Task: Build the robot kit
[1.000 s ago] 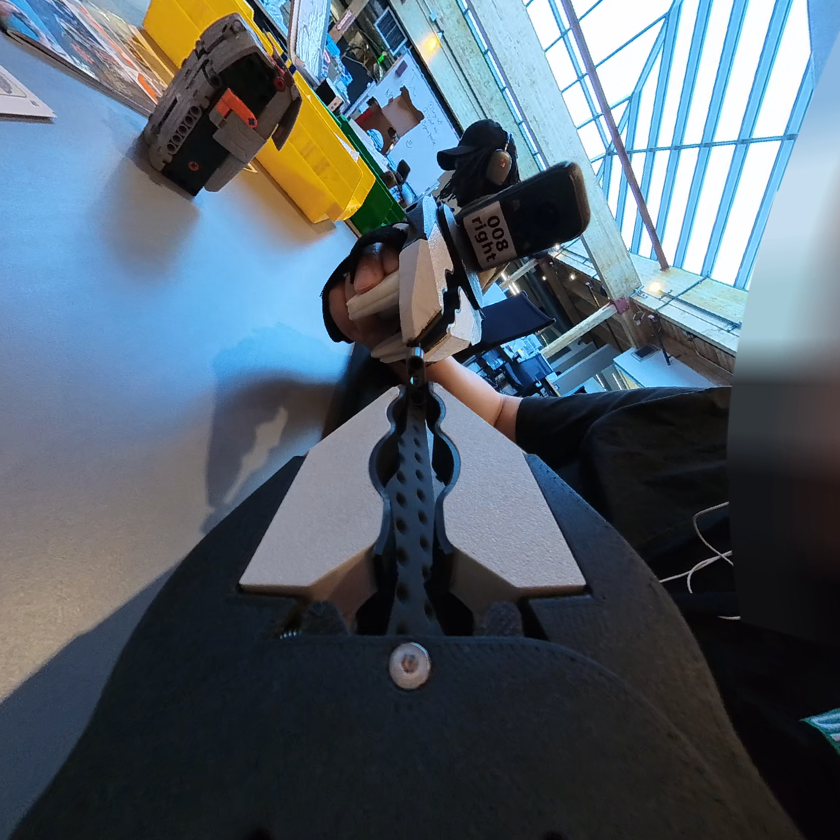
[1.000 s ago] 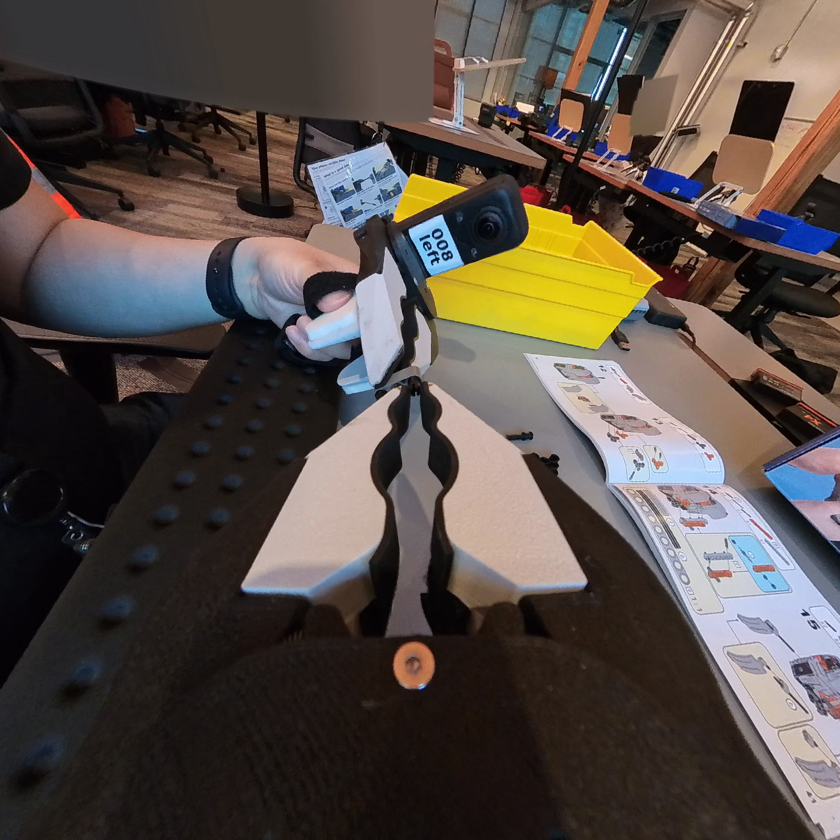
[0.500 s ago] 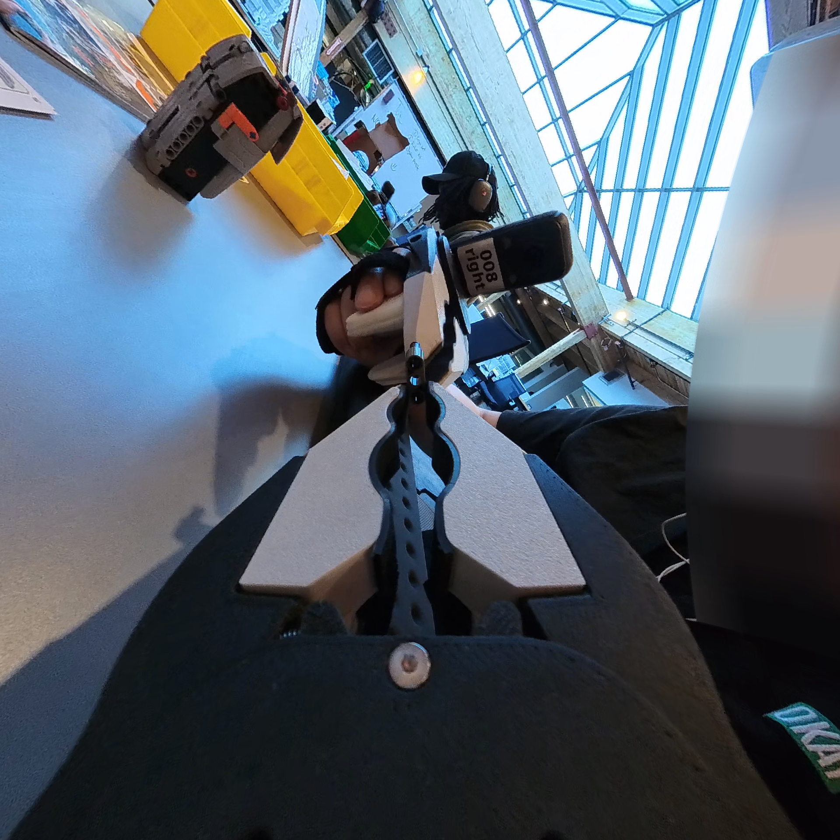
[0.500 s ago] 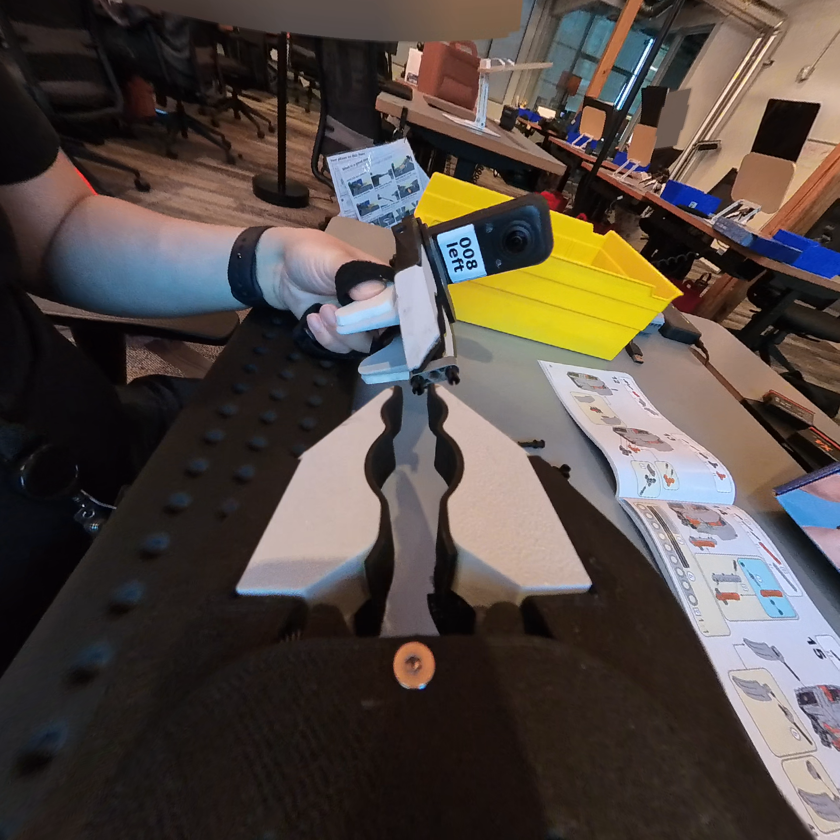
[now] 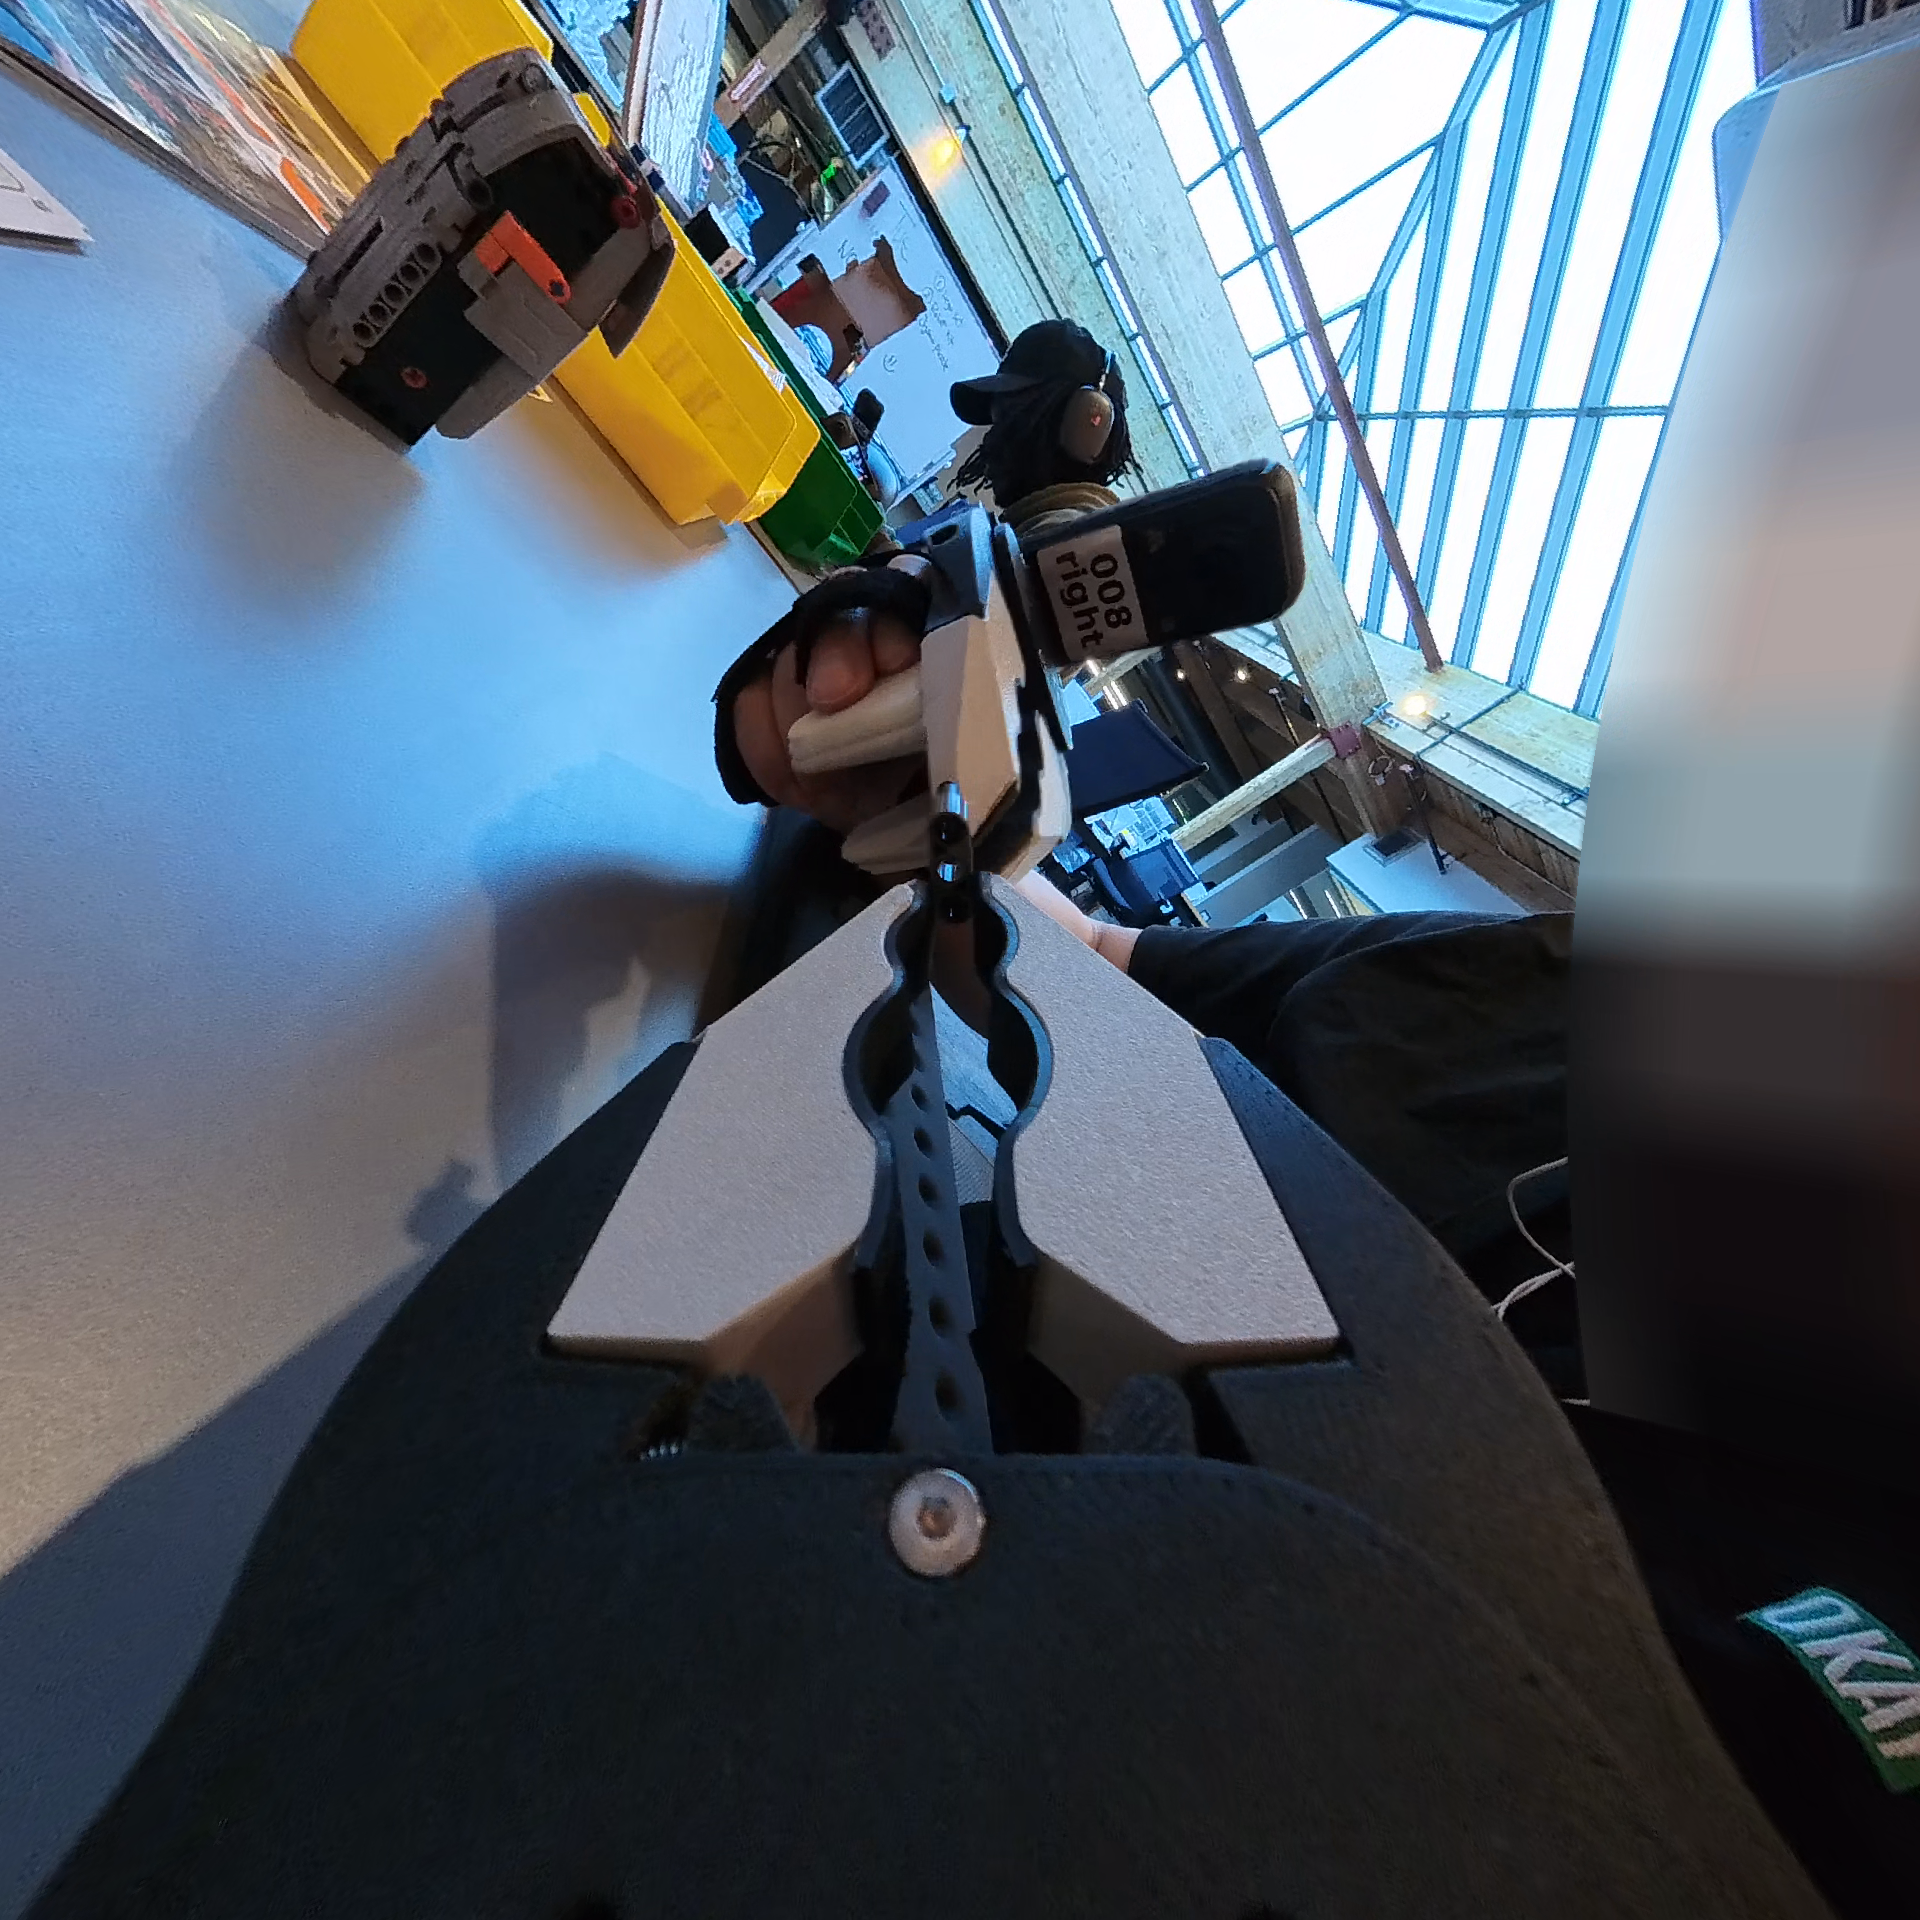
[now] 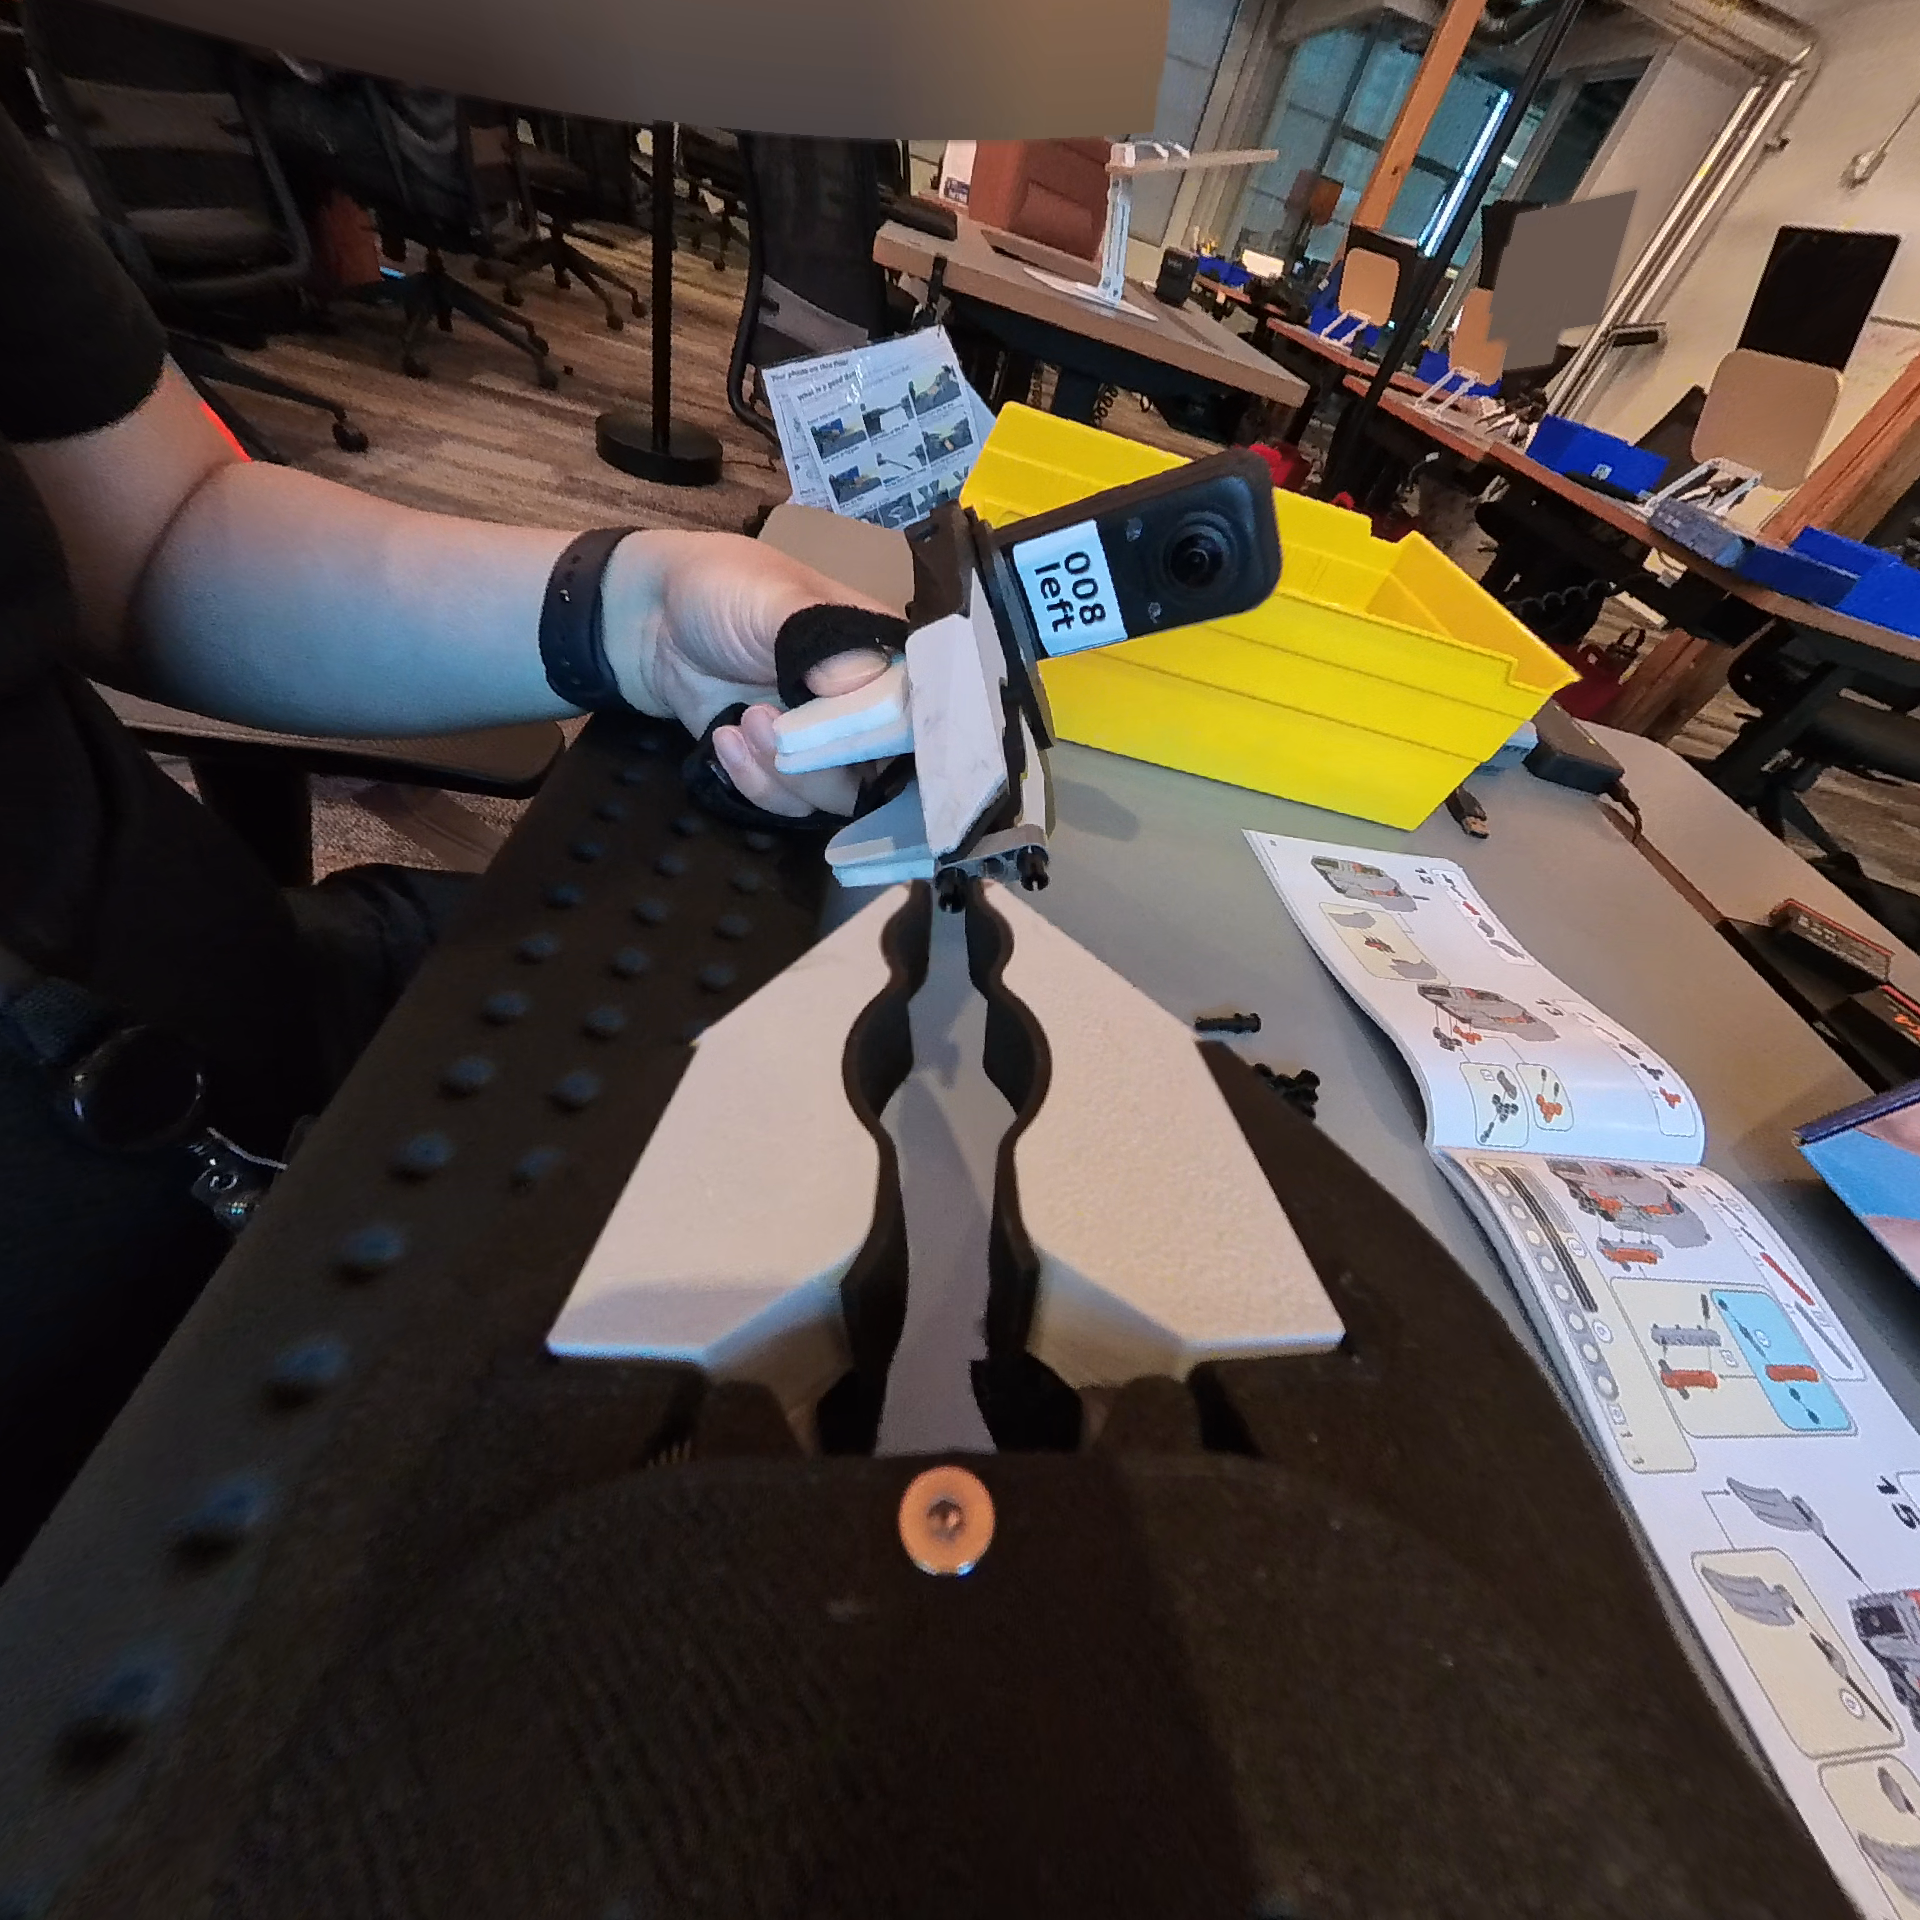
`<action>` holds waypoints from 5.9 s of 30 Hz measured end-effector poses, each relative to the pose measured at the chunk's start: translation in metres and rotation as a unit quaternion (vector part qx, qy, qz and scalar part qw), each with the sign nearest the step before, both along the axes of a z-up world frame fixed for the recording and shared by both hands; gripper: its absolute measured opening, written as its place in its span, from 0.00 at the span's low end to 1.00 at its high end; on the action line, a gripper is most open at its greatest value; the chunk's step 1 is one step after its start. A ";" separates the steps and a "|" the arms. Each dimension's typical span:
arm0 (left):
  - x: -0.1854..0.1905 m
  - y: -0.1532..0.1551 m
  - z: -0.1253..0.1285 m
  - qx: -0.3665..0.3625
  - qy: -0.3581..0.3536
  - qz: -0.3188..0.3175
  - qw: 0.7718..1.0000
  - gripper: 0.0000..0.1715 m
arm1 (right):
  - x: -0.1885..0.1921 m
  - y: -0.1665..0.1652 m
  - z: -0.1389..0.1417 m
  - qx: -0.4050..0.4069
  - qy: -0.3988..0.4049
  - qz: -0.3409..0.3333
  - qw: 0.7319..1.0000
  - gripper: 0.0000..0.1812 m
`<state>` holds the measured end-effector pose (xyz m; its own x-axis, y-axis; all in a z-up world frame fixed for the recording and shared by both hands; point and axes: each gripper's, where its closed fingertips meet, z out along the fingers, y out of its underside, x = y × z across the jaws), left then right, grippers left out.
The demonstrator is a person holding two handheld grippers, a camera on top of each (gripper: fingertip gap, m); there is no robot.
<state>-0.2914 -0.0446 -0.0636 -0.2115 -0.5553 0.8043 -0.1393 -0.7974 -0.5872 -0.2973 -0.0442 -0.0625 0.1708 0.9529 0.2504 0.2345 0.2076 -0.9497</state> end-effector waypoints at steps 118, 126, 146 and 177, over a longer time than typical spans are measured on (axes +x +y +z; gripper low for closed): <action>0.000 0.001 0.000 -0.001 -0.002 0.001 1.000 0.02 | 0.001 0.002 -0.001 0.006 -0.003 -0.004 1.000 0.02; 0.000 -0.001 -0.001 -0.001 0.000 -0.006 1.000 0.02 | 0.001 0.000 -0.001 -0.004 -0.008 -0.002 1.000 0.01; 0.001 -0.001 -0.005 -0.012 0.011 -0.012 1.000 0.02 | 0.001 0.000 -0.007 -0.025 -0.019 0.000 1.000 0.01; 0.004 -0.001 -0.004 0.033 0.019 0.011 0.999 0.02 | 0.006 0.014 0.006 -0.013 0.013 -0.036 0.999 0.01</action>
